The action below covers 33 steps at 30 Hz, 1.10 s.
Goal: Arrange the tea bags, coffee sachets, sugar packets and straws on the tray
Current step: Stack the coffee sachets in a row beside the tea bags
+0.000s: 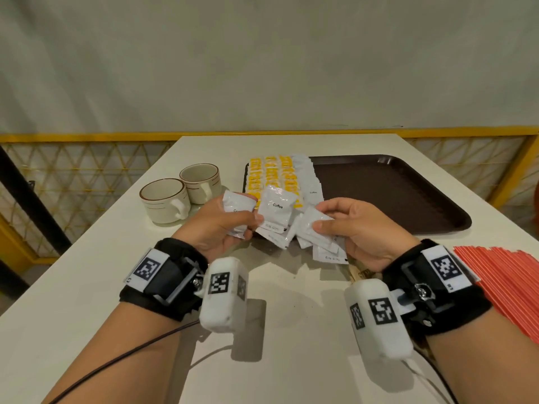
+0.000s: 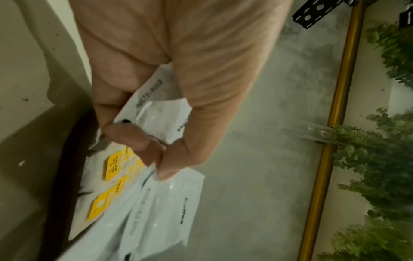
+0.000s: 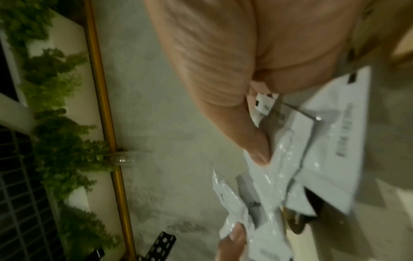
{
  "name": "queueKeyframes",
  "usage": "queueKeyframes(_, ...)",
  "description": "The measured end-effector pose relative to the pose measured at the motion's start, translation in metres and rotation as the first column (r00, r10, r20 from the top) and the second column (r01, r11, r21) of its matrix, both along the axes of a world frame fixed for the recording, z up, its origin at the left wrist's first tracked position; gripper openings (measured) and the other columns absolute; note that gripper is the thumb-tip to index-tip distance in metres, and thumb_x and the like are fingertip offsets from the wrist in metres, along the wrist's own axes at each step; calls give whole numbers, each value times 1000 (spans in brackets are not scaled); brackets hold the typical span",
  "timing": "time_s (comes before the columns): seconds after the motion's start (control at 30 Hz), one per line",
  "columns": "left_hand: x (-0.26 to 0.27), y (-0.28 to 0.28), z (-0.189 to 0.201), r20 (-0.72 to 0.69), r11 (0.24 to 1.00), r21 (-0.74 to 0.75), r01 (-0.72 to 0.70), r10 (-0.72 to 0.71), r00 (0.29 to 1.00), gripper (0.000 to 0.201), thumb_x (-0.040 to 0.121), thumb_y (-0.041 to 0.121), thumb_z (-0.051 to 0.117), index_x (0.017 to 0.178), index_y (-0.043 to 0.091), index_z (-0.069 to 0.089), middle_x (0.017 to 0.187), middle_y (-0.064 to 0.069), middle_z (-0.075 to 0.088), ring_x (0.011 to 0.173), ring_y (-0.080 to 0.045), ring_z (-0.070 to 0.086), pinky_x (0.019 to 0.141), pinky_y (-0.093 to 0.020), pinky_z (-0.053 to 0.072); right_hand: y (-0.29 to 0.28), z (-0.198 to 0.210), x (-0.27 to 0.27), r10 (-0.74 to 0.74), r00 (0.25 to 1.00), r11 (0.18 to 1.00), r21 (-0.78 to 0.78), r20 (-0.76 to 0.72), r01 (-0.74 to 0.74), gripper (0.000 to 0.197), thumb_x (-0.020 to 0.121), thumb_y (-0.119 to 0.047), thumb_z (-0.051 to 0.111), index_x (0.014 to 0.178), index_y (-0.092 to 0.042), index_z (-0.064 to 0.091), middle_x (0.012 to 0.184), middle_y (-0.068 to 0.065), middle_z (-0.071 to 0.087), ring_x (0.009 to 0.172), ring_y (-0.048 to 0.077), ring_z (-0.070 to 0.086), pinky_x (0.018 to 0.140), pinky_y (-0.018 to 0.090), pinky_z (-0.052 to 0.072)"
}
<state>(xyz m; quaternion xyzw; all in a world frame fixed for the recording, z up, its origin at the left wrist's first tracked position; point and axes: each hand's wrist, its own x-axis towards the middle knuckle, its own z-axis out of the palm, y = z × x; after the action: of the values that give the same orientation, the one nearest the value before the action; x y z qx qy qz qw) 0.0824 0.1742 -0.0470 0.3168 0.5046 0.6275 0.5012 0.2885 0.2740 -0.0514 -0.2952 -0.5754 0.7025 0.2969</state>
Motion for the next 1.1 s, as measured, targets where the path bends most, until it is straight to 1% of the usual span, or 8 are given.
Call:
queueKeyframes(0.2,1,0,-5,-23,997,-56,49,-51,998,41,61,-12,69,96,4,56,66,-10,62,56,-16,59,45,-21,48,-11,-13,-7,88,883,891,361,460,-277,27,74,-4,77,97,-16,69,104,8,70,93,15,66,87,32,53)
queueKeyframes(0.43,8,3,-9,-32,998,-57,39,-41,999,40,72,-14,67,107,2,56,83,-15,61,61,-15,60,46,-21,48,-17,-4,-11,-15,972,919,386,236,-80,17,80,-25,74,93,-14,70,91,4,71,84,12,65,77,26,51)
queueKeyframes(0.53,16,1,-8,-61,994,-58,98,-101,993,44,70,-7,71,112,-2,58,95,-18,62,69,-17,58,49,-20,48,-20,0,-13,-40,991,936,353,127,-8,9,85,-13,69,93,-9,68,85,9,70,75,15,65,71,26,54)
queueKeyframes(0.67,19,3,-3,131,982,-68,174,-164,978,53,83,34,59,124,0,56,117,-20,60,81,-24,60,56,-26,52,-19,2,-10,-32,999,961,274,25,24,14,85,-1,66,99,-2,65,81,12,69,71,18,66,66,25,57)
queueKeyframes(0.77,19,5,-2,325,950,-47,308,-277,904,70,87,60,33,134,11,50,130,-15,58,109,-31,61,89,-38,50,-19,5,-12,2,999,975,221,34,-9,22,79,-1,72,98,-3,61,76,14,66,64,19,62,57,23,53)
queueKeyframes(0.87,25,6,-3,238,940,-49,337,-317,918,81,80,69,31,134,12,50,127,-15,58,107,-29,58,94,-38,45,-24,9,-21,-4,995,952,305,96,-26,16,77,-5,75,81,-11,61,72,7,66,56,9,57,51,18,44)
queueKeyframes(1.0,35,-1,-1,79,963,-25,268,-265,961,35,84,31,55,104,3,62,84,-15,65,74,-21,63,69,-29,54,-25,14,-36,-93,975,855,518,200,-25,19,74,-8,79,78,-12,61,72,3,56,58,12,58,55,15,43)
queueKeyframes(1.1,27,-9,5,84,985,8,170,-170,982,15,92,8,50,102,3,60,77,-12,65,66,-20,65,65,-29,56,-20,20,-37,-141,962,797,603,235,-31,27,72,-14,81,84,-18,58,72,-5,52,56,2,48,54,14,38)
